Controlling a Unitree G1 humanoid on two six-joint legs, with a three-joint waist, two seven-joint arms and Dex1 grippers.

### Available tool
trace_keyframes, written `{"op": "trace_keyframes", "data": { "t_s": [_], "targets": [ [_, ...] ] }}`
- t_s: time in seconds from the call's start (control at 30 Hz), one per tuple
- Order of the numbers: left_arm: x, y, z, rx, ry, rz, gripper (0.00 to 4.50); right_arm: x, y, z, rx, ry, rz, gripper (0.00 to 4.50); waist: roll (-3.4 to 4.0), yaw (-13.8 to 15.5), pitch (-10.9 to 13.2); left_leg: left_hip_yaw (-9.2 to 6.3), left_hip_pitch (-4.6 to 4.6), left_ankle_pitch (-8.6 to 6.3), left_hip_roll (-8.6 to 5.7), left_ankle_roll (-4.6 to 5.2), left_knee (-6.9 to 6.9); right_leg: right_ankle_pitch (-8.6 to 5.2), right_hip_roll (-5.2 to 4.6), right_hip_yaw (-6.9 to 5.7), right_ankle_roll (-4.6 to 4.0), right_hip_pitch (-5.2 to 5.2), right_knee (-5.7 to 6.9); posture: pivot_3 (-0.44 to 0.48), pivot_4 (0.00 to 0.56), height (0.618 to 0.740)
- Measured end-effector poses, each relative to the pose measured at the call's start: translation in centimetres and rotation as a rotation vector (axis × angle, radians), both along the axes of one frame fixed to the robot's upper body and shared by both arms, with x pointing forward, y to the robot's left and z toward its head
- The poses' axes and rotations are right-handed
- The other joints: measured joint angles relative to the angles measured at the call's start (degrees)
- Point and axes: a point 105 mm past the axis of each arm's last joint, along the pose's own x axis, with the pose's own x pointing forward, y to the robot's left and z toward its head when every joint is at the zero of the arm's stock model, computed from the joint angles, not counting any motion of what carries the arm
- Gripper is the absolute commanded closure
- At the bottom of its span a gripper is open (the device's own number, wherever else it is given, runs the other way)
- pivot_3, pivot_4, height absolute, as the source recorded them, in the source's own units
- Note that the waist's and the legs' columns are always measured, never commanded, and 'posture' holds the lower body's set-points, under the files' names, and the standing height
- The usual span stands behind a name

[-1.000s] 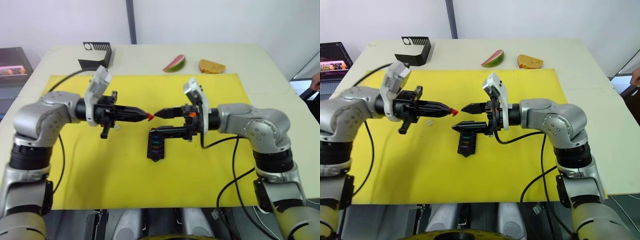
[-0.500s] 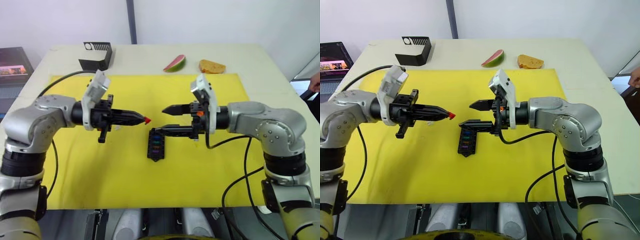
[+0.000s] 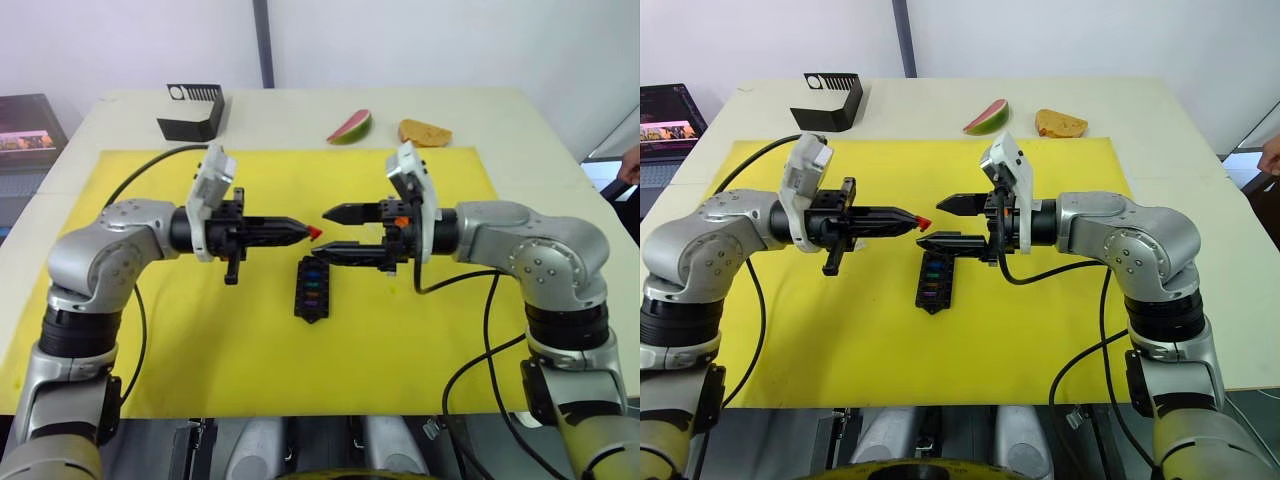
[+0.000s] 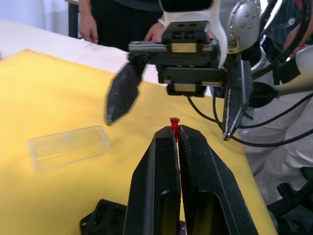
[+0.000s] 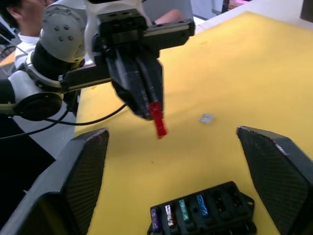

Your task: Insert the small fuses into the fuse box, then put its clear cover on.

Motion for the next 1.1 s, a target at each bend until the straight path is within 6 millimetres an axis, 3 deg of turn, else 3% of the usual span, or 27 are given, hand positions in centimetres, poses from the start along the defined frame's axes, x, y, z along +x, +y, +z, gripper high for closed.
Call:
{"op": "trace_keyframes", "data": {
  "t_s": [0.2, 0.3, 0.37, 0.77, 0.87, 1.1],
  "targets": [
    [0.21, 0.05, -0.26, 0.002, 0.015, 0.002, 4.5, 0.11, 0.32, -0.22, 0.011, 0.022, 0.003, 1.57, 0.0, -0.07, 0.0, 0.0, 0.0, 0.0, 0.0, -0.01, 0.0, 0.0, 0.01, 0.0, 0.0, -0.01, 0.01, 0.0, 0.15, 0.74],
    [0.34, 0.15, -0.38, 0.006, 0.017, 0.008, 4.5, 0.16, 0.44, -0.25, 0.016, 0.034, 0.006, 2.38, 0.0, -0.01, 0.0, 0.0, 0.0, 0.02, 0.0, -0.03, 0.0, 0.0, 0.01, 0.0, 0.0, -0.01, 0.01, 0.0, 0.15, 0.74],
    [0.34, 0.17, -0.41, 0.009, 0.016, 0.008, 4.5, 0.17, 0.46, -0.21, 0.018, 0.037, 0.008, 3.35, 0.0, -0.03, 0.0, 0.0, 0.0, 0.05, 0.0, -0.09, 0.0, 0.0, 0.0, 0.0, 0.0, -0.01, 0.01, 0.0, 0.15, 0.74],
    [0.35, 0.16, -0.42, 0.012, 0.014, 0.01, 4.5, 0.13, 0.47, -0.13, 0.01, 0.042, 0.012, 3.35, 0.0, -0.06, 0.0, 0.0, 0.0, 0.03, 0.0, -0.06, 0.0, 0.0, 0.0, 0.0, 0.0, -0.01, 0.01, 0.0, 0.15, 0.74],
    [0.37, 0.14, -0.41, 0.013, 0.012, 0.015, 4.5, 0.05, 0.48, -0.16, 0.01, 0.049, 0.016, 4.08, 0.0, -0.05, 0.0, 0.0, 0.0, 0.03, 0.0, -0.05, 0.0, 0.0, 0.0, 0.0, 0.0, -0.01, 0.01, 0.0, 0.15, 0.74],
    [0.25, 0.1, -0.45, 0.014, 0.011, 0.012, 4.5, 0.12, 0.39, -0.11, 0.008, 0.048, 0.01, 4.08, 0.0, -0.06, 0.0, 0.0, 0.0, 0.01, 0.0, -0.01, 0.0, 0.0, 0.0, 0.0, 0.0, -0.01, 0.0, 0.0, 0.15, 0.74]
  ]
}}
